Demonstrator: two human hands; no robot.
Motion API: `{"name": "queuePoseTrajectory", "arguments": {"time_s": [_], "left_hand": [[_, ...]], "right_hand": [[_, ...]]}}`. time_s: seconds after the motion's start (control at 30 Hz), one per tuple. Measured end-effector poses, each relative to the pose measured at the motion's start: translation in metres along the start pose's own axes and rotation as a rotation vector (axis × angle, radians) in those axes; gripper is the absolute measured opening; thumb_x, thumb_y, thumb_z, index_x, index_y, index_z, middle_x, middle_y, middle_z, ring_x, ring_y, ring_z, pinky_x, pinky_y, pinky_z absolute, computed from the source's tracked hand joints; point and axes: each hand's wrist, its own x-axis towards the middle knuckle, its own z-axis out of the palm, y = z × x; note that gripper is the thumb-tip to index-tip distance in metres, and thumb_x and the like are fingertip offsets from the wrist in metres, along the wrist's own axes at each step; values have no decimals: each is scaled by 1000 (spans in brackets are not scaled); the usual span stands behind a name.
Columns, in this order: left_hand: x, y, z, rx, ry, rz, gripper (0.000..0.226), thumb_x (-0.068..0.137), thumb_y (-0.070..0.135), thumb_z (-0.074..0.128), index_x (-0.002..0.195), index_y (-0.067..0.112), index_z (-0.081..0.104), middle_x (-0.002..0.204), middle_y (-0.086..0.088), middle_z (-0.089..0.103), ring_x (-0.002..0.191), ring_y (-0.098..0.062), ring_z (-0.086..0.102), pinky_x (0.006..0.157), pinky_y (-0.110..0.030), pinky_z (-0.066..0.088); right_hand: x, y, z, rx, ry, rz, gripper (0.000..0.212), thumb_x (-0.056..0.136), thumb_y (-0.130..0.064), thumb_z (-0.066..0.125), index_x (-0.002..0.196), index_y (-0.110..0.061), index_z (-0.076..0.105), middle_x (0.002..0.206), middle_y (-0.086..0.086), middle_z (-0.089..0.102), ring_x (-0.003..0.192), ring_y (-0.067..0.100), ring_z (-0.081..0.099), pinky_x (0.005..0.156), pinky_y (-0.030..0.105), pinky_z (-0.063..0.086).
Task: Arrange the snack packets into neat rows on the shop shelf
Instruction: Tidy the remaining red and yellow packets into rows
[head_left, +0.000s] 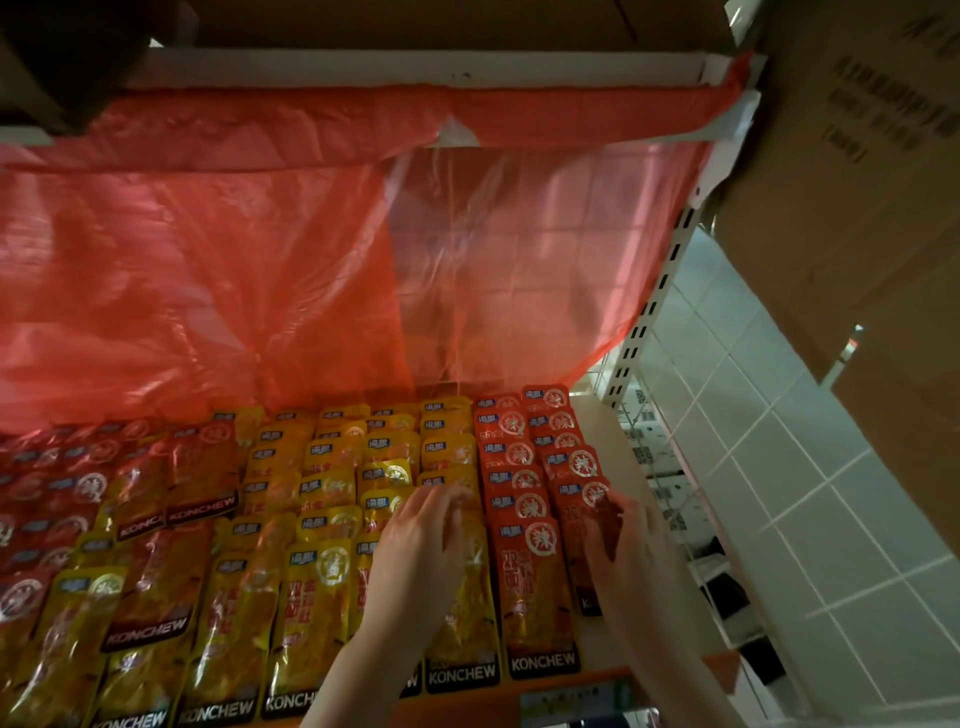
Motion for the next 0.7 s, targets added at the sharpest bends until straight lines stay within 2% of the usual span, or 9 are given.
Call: {"name": "queuePoseTrajectory", "arguments": {"time_s": [0.1, 0.27, 0.37, 0.43, 0.5, 0.57, 0.63, 0.7], "left_hand": [[-1, -4, -5, -5, 10, -7, 23, 91, 11, 55, 111, 20, 62, 107, 14, 58, 97, 0, 52, 80, -17, 45], [-3, -19, -16, 8, 35, -4, 21, 89, 9, 57, 107, 19, 63, 103, 11, 63, 97, -7, 57, 81, -23, 50], [-5, -28, -26, 14, 55, -39, 22, 89, 12, 57, 109, 17, 63, 105, 9, 63, 99, -8, 57, 83, -26, 50], [-6, -34, -33, 30, 59, -59, 22, 89, 12, 57, 110, 17, 63, 106, 8, 63, 99, -9, 56, 84, -29, 49], [-9, -44, -41, 63, 79, -74, 21, 88, 11, 58, 107, 17, 64, 104, 7, 63, 98, -13, 57, 83, -33, 50], [-12, -56, -50, 114, 110, -88, 22, 87, 11, 60, 107, 19, 63, 106, 6, 63, 100, -15, 58, 86, -36, 49], [-14, -68, -63, 172, 123, -118, 24, 88, 14, 57, 110, 21, 62, 111, 4, 61, 105, -17, 55, 90, -36, 46], [-16, -81, -80, 230, 148, -151, 27, 87, 13, 56, 112, 20, 60, 112, 1, 59, 104, -22, 54, 87, -38, 45]], "right_hand": [[-3, -1, 1, -103, 50, -66, 25, 84, -17, 66, 104, -4, 59, 94, 6, 59, 87, 23, 55, 76, 33, 37], [-2, -13, -6, -121, 120, -106, 19, 84, -13, 65, 100, -5, 58, 91, 8, 59, 83, 25, 56, 70, 37, 43], [0, -28, -8, -65, 104, -170, 22, 82, -10, 65, 103, -5, 58, 95, 7, 60, 84, 23, 58, 67, 33, 46], [1, -40, -5, 73, 39, -230, 22, 83, -9, 60, 105, -4, 59, 98, 4, 59, 84, 22, 62, 66, 31, 52], [1, -53, 1, 134, -24, -305, 19, 84, -8, 57, 103, -7, 60, 97, -2, 59, 84, 15, 61, 69, 22, 50], [0, -69, 8, 89, -75, -368, 18, 84, -4, 60, 100, -12, 62, 94, -8, 60, 82, 6, 59, 68, 11, 43], [-2, -86, 16, 85, -140, -399, 19, 85, -4, 61, 100, -15, 63, 95, -12, 60, 83, -1, 57, 69, 7, 41], [-4, -102, 29, 97, -190, -449, 19, 86, -3, 61, 101, -14, 65, 95, -11, 62, 82, -4, 56, 70, 3, 41]]}}
